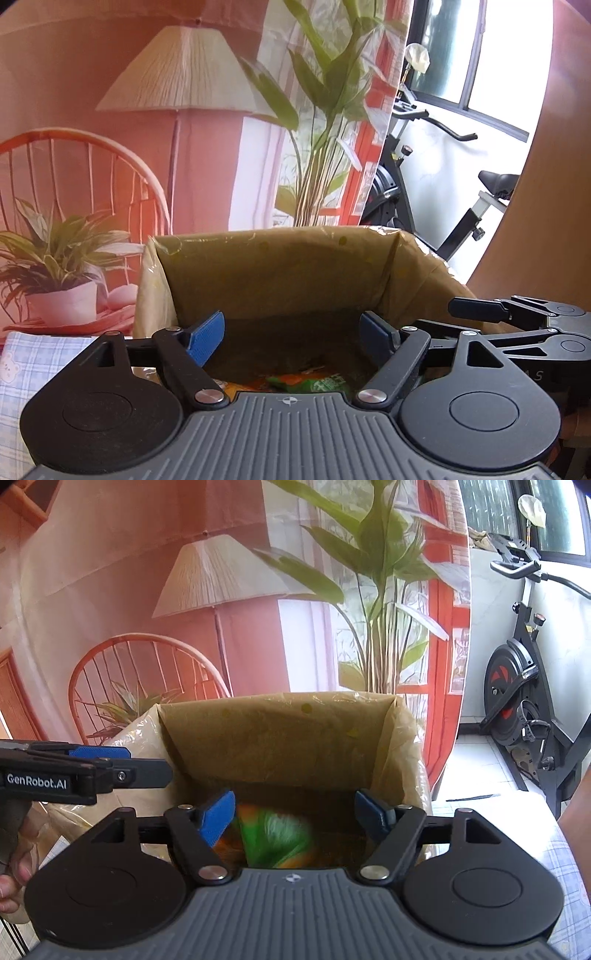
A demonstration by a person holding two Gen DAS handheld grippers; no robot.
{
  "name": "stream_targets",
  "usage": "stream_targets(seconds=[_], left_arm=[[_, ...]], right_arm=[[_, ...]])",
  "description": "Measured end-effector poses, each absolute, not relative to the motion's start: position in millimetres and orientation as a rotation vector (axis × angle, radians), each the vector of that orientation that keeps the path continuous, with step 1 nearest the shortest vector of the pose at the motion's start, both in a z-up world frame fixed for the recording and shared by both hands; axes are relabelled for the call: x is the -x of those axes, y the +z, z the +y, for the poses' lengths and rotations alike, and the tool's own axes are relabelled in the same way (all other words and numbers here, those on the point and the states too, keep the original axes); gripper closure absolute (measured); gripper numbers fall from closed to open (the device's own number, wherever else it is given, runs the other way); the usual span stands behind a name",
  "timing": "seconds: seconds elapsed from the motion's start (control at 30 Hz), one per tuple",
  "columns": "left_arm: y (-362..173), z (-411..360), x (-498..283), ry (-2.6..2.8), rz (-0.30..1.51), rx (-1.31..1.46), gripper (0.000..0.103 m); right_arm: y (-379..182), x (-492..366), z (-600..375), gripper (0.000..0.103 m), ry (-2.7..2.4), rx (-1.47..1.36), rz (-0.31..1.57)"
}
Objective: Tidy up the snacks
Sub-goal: 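Open both tools to drop the bags into the box, then grasp the yellow corn-chip bag with the left tool while the right tool grips the orange bag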
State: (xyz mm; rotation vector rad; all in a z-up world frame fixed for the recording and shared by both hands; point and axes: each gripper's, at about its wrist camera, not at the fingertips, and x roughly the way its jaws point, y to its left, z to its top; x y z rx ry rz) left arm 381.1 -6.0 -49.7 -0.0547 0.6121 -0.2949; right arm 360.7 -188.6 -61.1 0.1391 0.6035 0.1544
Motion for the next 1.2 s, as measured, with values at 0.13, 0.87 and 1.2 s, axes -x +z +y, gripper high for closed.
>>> stream_targets(seconds=[0.13, 0.87, 1.2], left_arm=[[-39.4, 0.0, -363.5, -0.306, 0.585, 0.064, 0.021], [-50.3, 64.3, -254.3, -0.228, 0.47, 0.22, 0.007], [-106.0, 55.0, -249.6, -0.253, 0.577, 0.241, 0.005]], right_arm=[[-50.6, -342.3, -186.4, 0.028, 0.16, -0.153, 0.561], [-59.1, -240.9, -184.6, 0.028, 0.116, -0.211, 0.491], [-113.5, -239.0, -171.0, 0.007, 0.135, -0.11, 0.649]])
